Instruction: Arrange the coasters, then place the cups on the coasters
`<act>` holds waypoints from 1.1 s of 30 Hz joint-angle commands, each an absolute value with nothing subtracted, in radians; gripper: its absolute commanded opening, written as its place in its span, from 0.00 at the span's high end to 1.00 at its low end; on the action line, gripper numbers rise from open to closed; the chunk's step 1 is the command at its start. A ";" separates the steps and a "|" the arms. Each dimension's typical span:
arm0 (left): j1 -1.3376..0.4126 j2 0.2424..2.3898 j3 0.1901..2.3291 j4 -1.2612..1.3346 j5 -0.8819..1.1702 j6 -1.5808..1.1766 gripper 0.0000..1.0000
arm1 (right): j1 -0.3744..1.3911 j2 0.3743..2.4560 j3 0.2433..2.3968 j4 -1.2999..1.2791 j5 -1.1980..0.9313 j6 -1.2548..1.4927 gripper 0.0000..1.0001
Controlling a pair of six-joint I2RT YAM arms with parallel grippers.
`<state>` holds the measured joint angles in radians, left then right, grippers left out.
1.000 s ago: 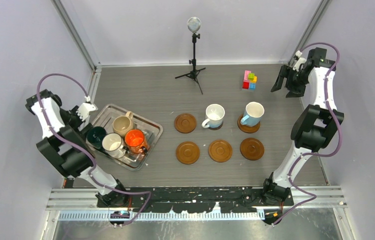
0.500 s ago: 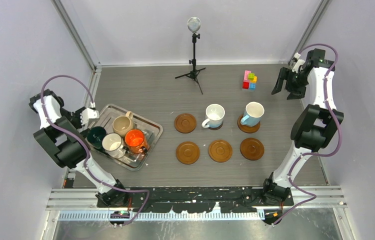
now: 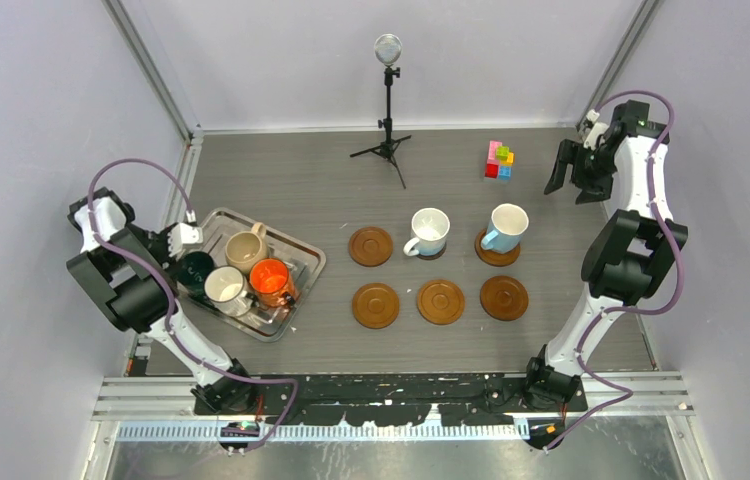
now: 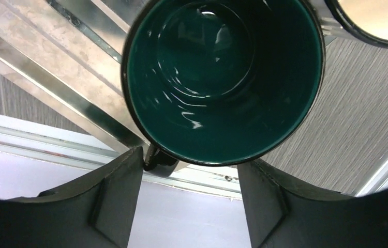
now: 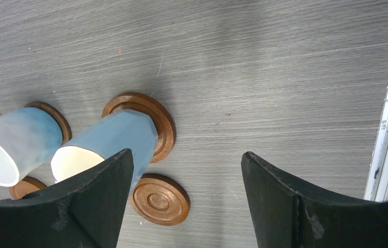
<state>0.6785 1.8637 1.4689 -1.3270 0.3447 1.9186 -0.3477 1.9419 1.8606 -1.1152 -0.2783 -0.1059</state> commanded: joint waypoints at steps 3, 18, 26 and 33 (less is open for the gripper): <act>0.694 1.806 1.417 -1.349 0.406 1.904 0.43 | -0.342 1.868 1.854 -1.123 -0.273 -0.125 0.19; 0.731 1.703 1.267 -1.185 0.529 1.725 0.43 | -0.343 1.869 1.851 -1.123 -0.285 -0.123 0.19; 0.770 1.699 1.219 -1.119 0.565 1.705 0.60 | -0.343 1.872 1.858 -1.123 -0.299 -0.123 0.21; 0.822 1.709 1.222 -1.082 0.569 1.663 0.80 | -0.342 1.884 1.875 -1.126 -0.301 -0.121 0.21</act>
